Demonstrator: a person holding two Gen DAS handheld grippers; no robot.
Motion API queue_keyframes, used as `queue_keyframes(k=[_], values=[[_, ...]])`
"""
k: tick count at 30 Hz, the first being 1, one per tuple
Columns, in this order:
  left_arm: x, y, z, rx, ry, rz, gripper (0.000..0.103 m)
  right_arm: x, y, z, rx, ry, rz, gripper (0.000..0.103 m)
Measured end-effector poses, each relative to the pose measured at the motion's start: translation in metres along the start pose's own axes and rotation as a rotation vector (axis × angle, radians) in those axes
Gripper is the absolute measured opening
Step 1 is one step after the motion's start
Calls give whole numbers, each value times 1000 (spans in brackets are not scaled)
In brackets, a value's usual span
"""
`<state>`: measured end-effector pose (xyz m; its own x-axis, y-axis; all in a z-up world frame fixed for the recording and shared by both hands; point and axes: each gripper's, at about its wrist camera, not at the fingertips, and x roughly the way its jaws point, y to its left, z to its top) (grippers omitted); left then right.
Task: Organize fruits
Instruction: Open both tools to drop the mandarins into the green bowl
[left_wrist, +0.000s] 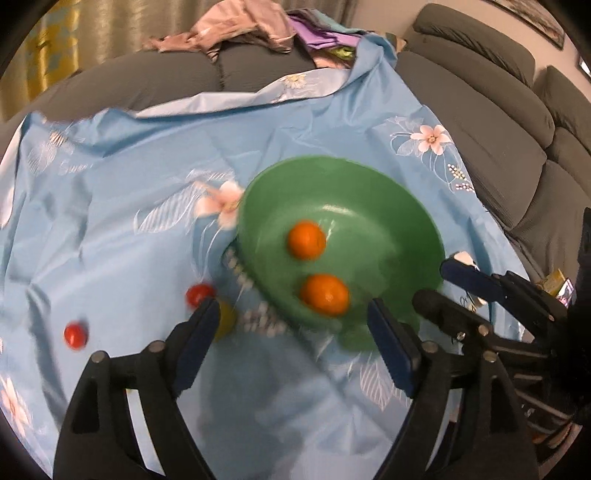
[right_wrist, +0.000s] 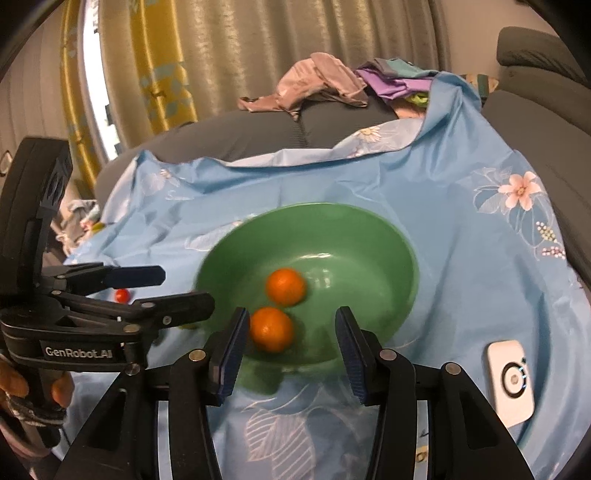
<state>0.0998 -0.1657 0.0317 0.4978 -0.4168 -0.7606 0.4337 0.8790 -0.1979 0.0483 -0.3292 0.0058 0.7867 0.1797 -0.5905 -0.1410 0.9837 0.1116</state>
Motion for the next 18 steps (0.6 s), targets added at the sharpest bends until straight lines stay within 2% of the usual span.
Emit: queue_keyframes(k=[2,5,9,18], values=[[-7,7,-12,-22,10,12,82,-4,7,-3,-13,-1,26,49],[-21,22,-34,-62,27,40,89,-8,19,-8,-37,6,56,49],[-42,41,-57,-122,23,66,90,-13,35,-15,-74,24,83,49],[-97,80,-106,-254,-26,125,92,-23,52,-25,-100,54,113,49]])
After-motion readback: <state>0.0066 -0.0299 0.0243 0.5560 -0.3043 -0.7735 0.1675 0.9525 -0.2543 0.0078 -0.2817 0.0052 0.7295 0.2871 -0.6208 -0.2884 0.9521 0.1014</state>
